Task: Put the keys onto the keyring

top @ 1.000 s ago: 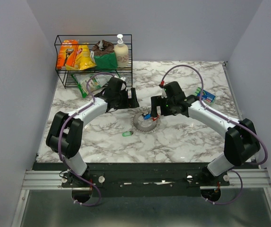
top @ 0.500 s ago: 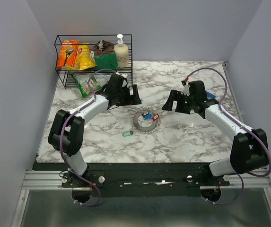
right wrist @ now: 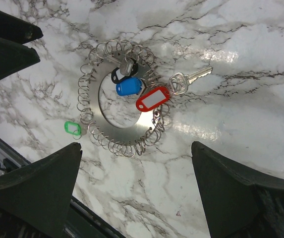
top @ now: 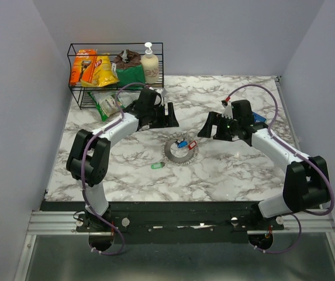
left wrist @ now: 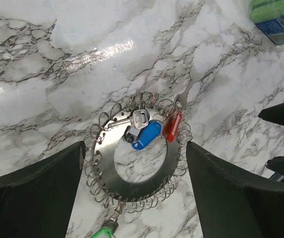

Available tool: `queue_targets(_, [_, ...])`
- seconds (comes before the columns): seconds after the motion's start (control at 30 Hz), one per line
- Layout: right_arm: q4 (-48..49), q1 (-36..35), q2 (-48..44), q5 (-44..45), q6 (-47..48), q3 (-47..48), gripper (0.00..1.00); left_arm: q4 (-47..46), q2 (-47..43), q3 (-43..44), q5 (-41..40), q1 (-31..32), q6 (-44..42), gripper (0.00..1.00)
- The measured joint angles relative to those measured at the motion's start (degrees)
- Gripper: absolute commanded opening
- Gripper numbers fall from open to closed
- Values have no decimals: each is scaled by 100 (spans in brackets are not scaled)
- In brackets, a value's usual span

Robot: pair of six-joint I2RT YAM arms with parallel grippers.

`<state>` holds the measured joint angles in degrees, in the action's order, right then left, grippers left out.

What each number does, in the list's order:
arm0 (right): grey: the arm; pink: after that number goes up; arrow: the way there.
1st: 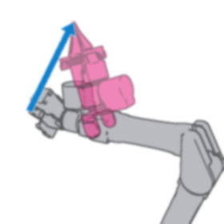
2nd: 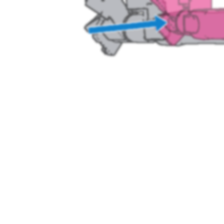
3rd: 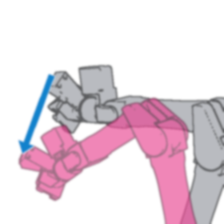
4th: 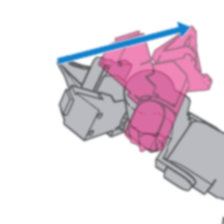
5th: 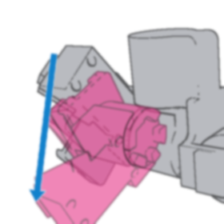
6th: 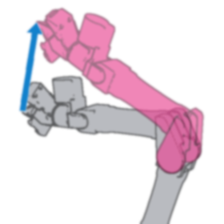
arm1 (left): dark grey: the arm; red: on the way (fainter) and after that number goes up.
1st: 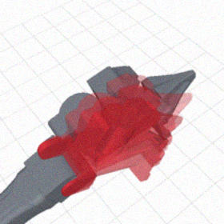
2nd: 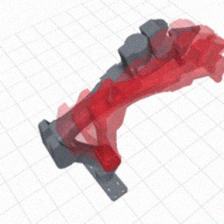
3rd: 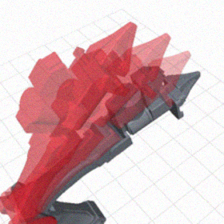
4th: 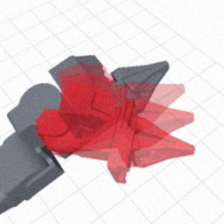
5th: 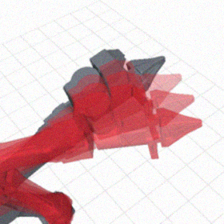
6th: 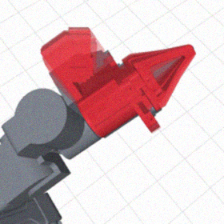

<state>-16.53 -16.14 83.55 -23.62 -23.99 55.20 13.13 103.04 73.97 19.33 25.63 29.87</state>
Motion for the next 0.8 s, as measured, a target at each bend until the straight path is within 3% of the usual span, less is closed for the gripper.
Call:
queue_targets(0.23, [22, 0, 109, -114, 0, 0, 100, -15, 332, 260, 136, 107, 20, 76])
queue_targets(0.8, [68, 0, 433, -321, 4, -136, 100, -13, 885, 704, 238, 282, 59, 70])
